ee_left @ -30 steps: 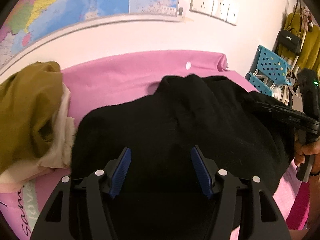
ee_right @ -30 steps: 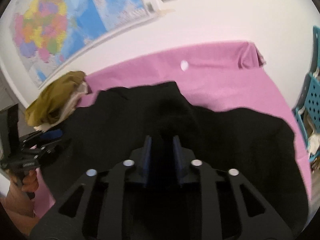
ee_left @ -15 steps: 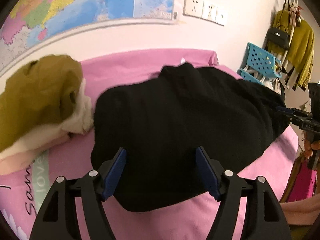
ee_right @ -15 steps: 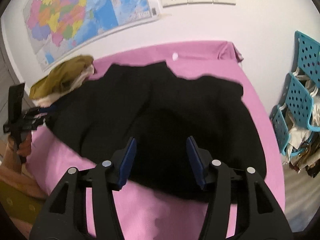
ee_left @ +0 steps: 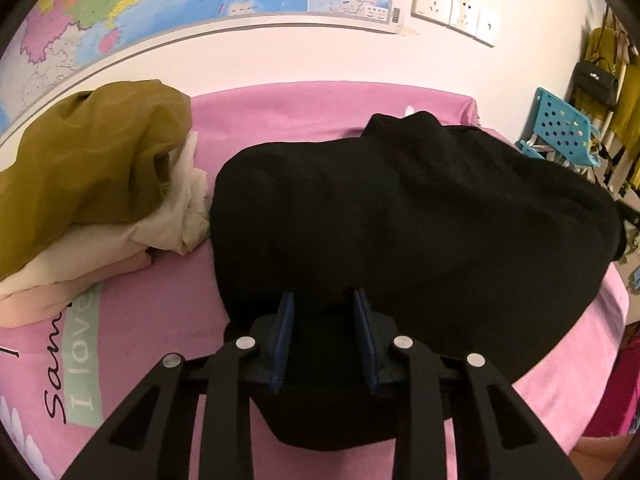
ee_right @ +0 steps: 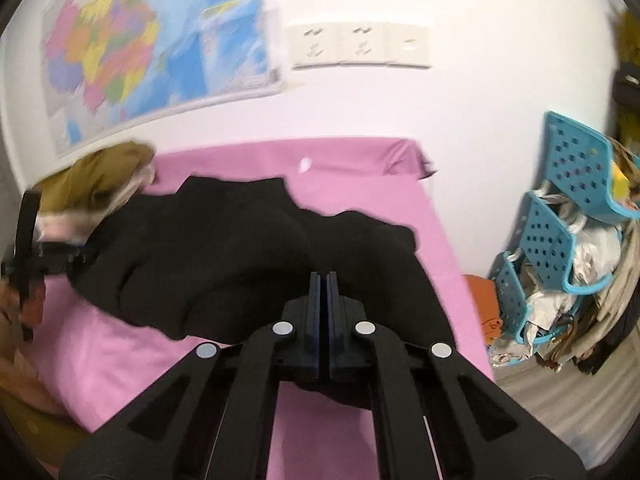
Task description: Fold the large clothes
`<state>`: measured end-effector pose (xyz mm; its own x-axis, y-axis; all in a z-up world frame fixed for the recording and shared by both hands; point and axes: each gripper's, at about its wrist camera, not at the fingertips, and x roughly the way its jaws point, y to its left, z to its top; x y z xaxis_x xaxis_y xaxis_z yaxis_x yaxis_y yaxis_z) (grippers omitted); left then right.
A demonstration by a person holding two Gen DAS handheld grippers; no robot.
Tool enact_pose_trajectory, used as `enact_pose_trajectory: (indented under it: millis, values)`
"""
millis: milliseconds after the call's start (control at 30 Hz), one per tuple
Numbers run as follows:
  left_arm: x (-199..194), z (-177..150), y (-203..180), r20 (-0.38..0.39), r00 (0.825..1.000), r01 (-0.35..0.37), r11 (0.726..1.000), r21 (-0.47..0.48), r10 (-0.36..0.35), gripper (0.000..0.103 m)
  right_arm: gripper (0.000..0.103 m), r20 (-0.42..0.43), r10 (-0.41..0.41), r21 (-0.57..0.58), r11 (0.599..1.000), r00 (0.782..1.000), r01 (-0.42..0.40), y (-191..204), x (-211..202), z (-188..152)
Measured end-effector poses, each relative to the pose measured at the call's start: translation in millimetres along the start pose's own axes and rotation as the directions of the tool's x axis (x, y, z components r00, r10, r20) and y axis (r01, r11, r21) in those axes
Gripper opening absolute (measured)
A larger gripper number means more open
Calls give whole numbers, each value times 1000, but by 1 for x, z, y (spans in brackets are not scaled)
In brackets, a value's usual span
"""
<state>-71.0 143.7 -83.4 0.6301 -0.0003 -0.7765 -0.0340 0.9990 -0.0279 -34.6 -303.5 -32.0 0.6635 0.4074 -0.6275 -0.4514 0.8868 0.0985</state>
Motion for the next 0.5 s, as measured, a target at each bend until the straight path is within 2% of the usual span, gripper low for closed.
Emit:
enact_pose_trajectory:
  millis: [100, 133, 200, 233, 300, 333, 367, 433, 500]
  values:
    - [2, 0, 3, -11, 1000, -8, 1000, -29, 7, 29, 3, -120, -27, -34, 999, 992, 23, 8, 30, -17]
    - [-1, -2, 3, -9, 1000, -12, 1000, -28, 11, 29, 3, -156, -10, -23, 1000, 988, 6, 7, 38, -24]
    - [-7, -2, 5, -1, 1000, -20, 999, -25, 20, 32, 5, -144, 4, 12, 1000, 990, -2, 1, 34, -24]
    - [-11, -2, 7, 2, 1000, -10, 1000, -27, 11, 33, 11, -134, 19, 35, 999, 991, -15, -1, 28, -21]
    - [-22, -4, 13, 16, 999, 37, 999, -40, -36, 41, 24, -69, 24, 44, 999, 997, -21, 0, 8, -10]
    - [-29, -6, 16, 27, 998, 61, 997, -46, -60, 47, 33, -48, 32, 34, 999, 998, -30, 6, 3, -6]
    - [-35, -7, 18, 39, 997, 75, 996, -49, -73, 52, 37, -20, 51, 13, 999, 999, -51, 14, -4, -1]
    - [-50, -13, 24, 70, 994, 83, 995, -53, -79, 55, 43, 18, 116, -47, 992, 993, -115, 36, -16, 7]
    - [-56, -17, 28, 73, 994, 83, 995, -57, -79, 59, 44, 14, 192, -124, 974, 981, -188, 66, -13, 10]
